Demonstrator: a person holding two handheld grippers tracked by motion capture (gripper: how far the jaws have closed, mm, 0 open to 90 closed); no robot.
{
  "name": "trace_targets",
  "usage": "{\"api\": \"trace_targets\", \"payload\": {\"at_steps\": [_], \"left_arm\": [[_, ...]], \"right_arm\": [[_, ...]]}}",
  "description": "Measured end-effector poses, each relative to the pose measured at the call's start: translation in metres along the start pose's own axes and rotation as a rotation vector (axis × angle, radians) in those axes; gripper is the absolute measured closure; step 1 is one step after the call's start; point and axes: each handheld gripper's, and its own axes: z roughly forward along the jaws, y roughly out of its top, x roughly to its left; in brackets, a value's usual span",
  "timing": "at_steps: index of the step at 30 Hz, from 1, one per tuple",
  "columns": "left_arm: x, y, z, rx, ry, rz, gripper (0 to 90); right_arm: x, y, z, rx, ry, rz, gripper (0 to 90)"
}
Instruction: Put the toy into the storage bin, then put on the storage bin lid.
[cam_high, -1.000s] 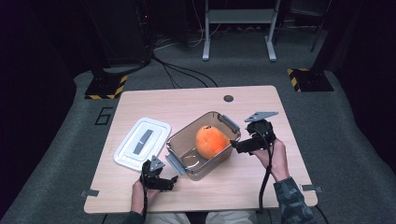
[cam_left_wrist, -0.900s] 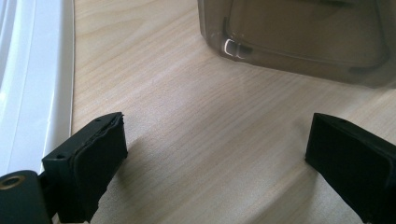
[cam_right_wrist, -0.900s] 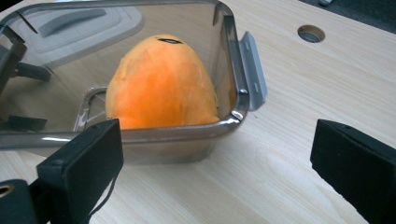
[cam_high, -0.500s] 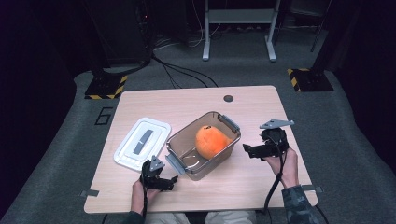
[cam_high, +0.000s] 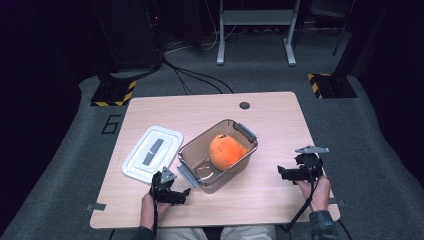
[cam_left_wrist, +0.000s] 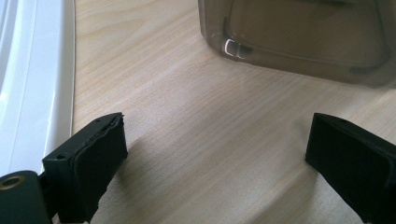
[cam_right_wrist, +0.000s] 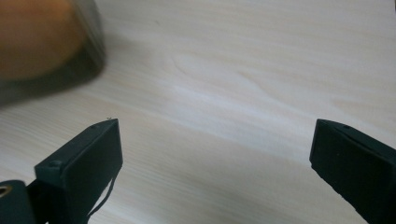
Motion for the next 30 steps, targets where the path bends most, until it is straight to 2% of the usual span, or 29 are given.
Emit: {"api": "trace_targets", "payload": {"at_steps": [4,11,15,16,20,28,30], "left_arm": [[0.0,0.0,0.0,0.0,0.0,0.0,5.0],[0.0,0.0,0.0,0.0,0.001,-0.003,5.0],[0.0,0.0,0.0,0.001,0.0,-0.002,5.0],[0.0,0.0,0.0,-0.001,0.001,0.0,5.2],[0.0,0.0,0.0,0.0,0.001,-0.001,5.2],[-0.002,-0.001,-0.002,-0.006,0.015,0.009,4.8],[-0.002,-0.003,-0.005,-0.027,0.017,-0.007,3.8]], "right_arm": [[-0.009,-0.019,0.012,0.02,-0.016,0.03,1.6],[-0.019,-0.04,0.022,-0.001,-0.04,0.063,0.5],[-0.023,-0.047,0.025,-0.009,-0.07,0.075,0.0],[-0.025,-0.049,0.027,-0.001,-0.095,0.066,0.0],[-0.029,-0.055,0.033,0.011,-0.123,0.066,0.0],[-0.033,-0.058,0.033,-0.018,-0.11,0.06,0.0],[-0.032,-0.057,0.033,-0.018,-0.113,0.061,0.0]]}}
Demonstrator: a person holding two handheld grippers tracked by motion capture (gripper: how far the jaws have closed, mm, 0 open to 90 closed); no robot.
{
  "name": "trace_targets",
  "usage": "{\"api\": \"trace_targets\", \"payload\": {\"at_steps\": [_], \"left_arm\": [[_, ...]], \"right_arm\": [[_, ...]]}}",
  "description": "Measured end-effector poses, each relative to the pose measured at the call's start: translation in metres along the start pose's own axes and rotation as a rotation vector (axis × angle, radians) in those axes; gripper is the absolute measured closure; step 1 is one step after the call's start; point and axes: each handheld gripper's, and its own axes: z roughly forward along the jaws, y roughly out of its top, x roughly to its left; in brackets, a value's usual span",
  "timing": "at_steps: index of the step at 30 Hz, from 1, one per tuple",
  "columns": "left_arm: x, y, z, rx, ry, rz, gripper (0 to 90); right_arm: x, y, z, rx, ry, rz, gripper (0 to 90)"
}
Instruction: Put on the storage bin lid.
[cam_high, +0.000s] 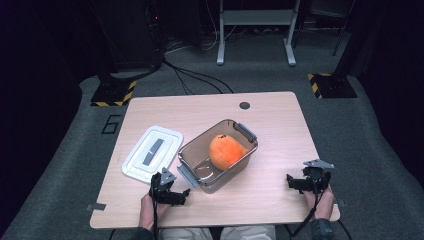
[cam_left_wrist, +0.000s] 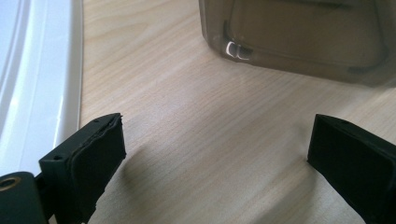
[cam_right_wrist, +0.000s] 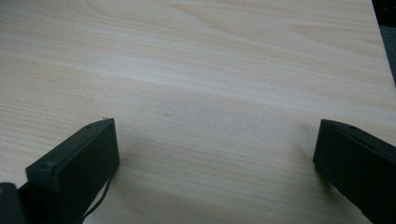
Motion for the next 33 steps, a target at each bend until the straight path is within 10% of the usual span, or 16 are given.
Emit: {"api": "trace_targets", "payload": {"at_steps": [18,33], "left_arm": [[0.05,0.025,-0.047,-0.054,0.102,-0.047,4.2],[0.116,0.05,-0.025,-0.003,0.144,-0.113,3.1]], "right_arm": [[0.0,0.0,0.001,-0.002,0.003,-0.006,0.0],[0.001,0.0,0.0,-0.003,-0.002,-0.004,0.0]]}}
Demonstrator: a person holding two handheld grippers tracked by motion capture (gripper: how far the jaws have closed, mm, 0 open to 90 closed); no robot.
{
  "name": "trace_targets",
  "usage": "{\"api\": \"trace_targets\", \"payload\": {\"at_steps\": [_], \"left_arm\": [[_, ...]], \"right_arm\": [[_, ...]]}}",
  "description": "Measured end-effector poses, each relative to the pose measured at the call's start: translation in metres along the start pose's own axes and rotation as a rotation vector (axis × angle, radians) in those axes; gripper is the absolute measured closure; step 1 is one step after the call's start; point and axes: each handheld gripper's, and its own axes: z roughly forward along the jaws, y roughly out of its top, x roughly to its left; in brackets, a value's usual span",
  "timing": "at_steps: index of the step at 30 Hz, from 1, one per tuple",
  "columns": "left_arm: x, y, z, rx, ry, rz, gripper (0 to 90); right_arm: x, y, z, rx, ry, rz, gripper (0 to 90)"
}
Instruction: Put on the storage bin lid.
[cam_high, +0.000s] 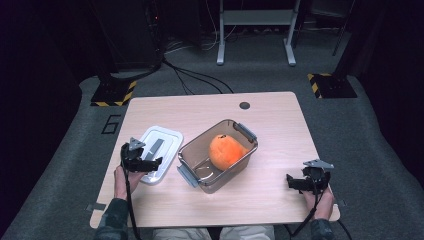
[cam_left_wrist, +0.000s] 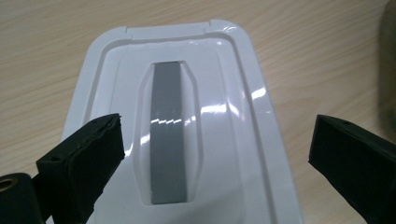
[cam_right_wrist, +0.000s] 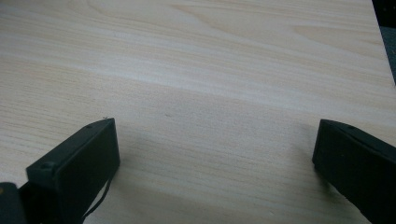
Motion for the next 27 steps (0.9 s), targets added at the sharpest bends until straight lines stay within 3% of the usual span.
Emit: {"api": "trace_targets", "payload": {"at_steps": [3,7,10,12,15,20,27], "left_arm": [[0.008,0.002,0.011,0.011,0.011,-0.009,3.3],[0.018,0.005,0.026,0.055,-0.005,-0.025,4.4],[0.025,0.008,0.034,0.055,0.003,-0.041,7.8],[0.029,0.01,0.039,0.083,0.001,-0.041,15.1],[0.033,0.011,0.045,0.086,-0.002,-0.054,24.8],[0.033,0.012,0.053,0.123,0.0,-0.045,34.2],[0.033,0.011,0.054,0.136,0.052,-0.035,49.8]], "right_arm": [[0.0,0.0,0.0,0.0,0.0,0.001,0.0],[0.0,0.0,0.0,0.002,0.001,0.005,0.0],[0.0,0.0,0.0,0.002,0.001,0.004,0.0],[0.0,0.0,0.0,0.002,0.001,0.004,0.0],[0.0,0.0,0.0,0.001,0.002,0.004,0.1],[0.0,0.0,0.0,0.001,0.002,0.003,0.0],[0.0,0.0,0.0,-0.001,0.002,0.001,0.1]]}}
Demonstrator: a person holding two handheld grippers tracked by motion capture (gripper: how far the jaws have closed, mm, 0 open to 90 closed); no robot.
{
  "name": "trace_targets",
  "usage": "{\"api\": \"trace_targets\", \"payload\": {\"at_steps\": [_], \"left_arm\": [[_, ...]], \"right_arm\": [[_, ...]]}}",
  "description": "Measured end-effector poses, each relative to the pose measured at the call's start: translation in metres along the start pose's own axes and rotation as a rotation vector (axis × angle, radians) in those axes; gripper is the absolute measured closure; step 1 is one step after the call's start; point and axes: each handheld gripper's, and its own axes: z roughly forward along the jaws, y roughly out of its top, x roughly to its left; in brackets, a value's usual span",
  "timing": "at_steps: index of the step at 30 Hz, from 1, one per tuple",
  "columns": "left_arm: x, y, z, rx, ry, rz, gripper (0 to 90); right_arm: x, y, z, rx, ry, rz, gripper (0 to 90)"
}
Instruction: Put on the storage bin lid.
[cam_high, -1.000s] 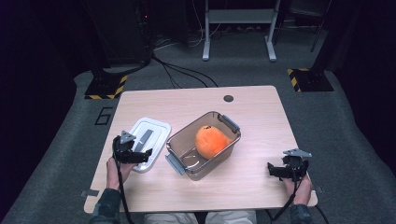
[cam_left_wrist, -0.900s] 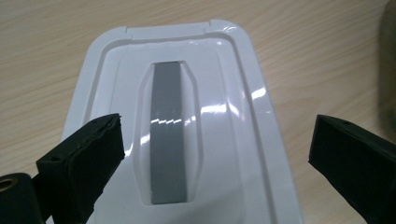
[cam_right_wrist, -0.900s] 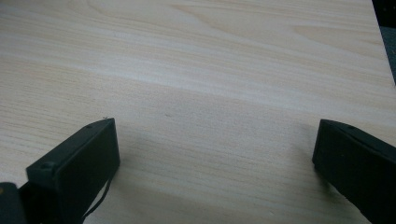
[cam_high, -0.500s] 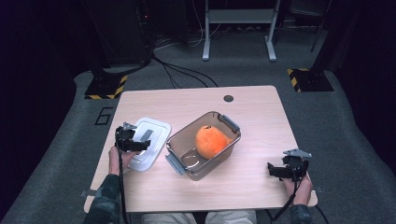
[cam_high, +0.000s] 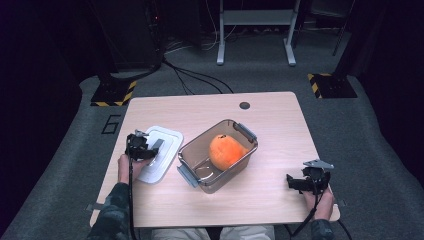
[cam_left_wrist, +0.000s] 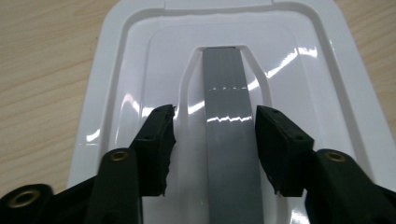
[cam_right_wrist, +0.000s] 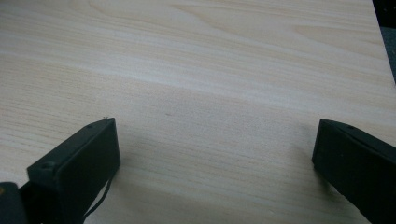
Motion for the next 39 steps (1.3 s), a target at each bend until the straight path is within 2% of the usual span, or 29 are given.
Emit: {"api": "trace_targets", "payload": {"at_steps": [2,3,4,5,9,13,18,29,39], "left_arm": [[0.001,0.0,0.0,-0.007,-0.003,0.001,51.3],[-0.001,0.0,0.0,0.004,0.013,-0.001,53.3],[-0.002,0.0,0.001,0.0,0.018,-0.006,63.1],[-0.002,0.0,0.001,0.001,0.019,-0.01,65.7],[0.0,-0.001,0.0,-0.001,0.004,-0.025,66.0],[0.001,-0.001,0.0,-0.004,0.006,-0.014,66.4],[0.002,0.0,-0.005,-0.007,0.013,-0.029,66.5],[0.004,0.011,-0.03,-0.052,0.001,-0.03,66.5],[0.0,0.029,-0.055,-0.099,-0.004,-0.002,66.4]], "right_arm": [[0.0,0.0,0.0,-0.002,0.0,-0.003,0.1],[0.0,0.0,0.0,-0.002,0.0,-0.003,0.1],[0.0,0.0,0.0,0.0,0.0,-0.001,0.1],[0.0,0.0,0.0,-0.002,0.0,-0.004,0.1],[0.0,0.0,0.0,-0.001,0.0,-0.002,0.2],[0.0,0.0,0.0,-0.001,0.0,-0.002,0.2],[0.0,0.0,0.0,-0.002,0.001,-0.006,0.2],[0.0,0.0,0.0,-0.003,0.001,-0.004,0.2],[0.0,0.0,0.0,-0.003,0.001,-0.004,0.2]]}}
